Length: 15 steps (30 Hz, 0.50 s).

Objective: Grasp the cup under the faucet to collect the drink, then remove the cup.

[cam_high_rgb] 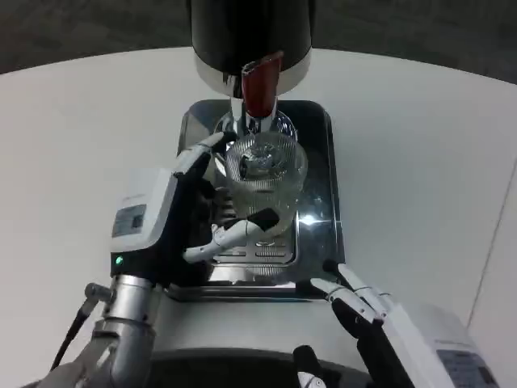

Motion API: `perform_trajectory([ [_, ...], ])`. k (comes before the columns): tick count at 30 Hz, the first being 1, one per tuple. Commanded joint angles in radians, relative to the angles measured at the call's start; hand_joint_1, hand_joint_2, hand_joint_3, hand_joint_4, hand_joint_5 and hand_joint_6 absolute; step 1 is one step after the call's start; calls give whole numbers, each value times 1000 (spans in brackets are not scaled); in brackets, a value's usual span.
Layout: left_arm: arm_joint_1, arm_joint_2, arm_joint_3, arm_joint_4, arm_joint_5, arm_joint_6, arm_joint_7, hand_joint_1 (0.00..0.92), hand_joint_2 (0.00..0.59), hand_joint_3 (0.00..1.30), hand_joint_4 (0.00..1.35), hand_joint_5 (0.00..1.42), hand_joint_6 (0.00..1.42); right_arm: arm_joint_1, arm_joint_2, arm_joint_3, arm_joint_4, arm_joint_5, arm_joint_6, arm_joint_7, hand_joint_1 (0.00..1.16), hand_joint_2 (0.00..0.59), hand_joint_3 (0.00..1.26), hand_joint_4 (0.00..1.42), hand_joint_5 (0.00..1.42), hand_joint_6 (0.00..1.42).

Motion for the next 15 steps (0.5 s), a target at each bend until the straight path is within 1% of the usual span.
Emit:
perform_trajectory([
  [1,97,54,76,-100,-84,-81,-46,0,22,231,245,616,603,16,8,-1,-11,16,7,1,427,501,237,82,122,252],
  [2,116,63,92,-126,-101,-95,-60,0,48,218,237,595,579,18,7,-1,-10,18,7,1,427,501,237,82,122,253],
  [3,145,72,122,-160,-150,-127,-101,0,74,198,217,562,524,18,6,-2,-9,21,7,1,426,501,237,83,122,253],
  [6,213,83,200,-256,-292,-172,-236,0,132,111,128,440,256,16,3,-1,-5,25,5,2,425,501,237,83,127,254],
  [7,237,82,230,-308,-389,-169,-326,0,140,73,81,388,193,15,3,-1,-4,26,5,2,425,501,237,84,128,255],
  [8,256,79,254,-349,-461,-162,-397,0,149,32,28,324,141,12,3,1,-2,26,5,4,425,501,237,84,129,255],
  [10,292,82,292,-460,-640,-130,-567,0,168,1,1,216,91,5,3,2,2,26,6,6,424,501,237,85,131,256],
  [11,305,88,305,-518,-728,-103,-652,0,192,0,0,162,66,2,3,3,4,26,6,7,424,501,237,85,131,256],
  [12,316,91,320,-564,-792,-79,-721,0,224,0,0,106,46,0,4,3,6,26,7,7,423,501,237,85,132,257],
  [13,324,93,334,-612,-861,-41,-793,0,237,0,0,56,24,-1,5,4,7,25,8,7,423,501,237,86,132,257],
  [14,329,96,350,-669,-955,11,-881,0,247,0,0,15,5,-2,5,5,7,24,10,7,423,501,237,86,132,257],
  [15,334,95,369,-714,-1022,56,-951,0,250,0,0,3,1,-2,7,6,8,23,12,8,423,501,237,86,132,258],
])
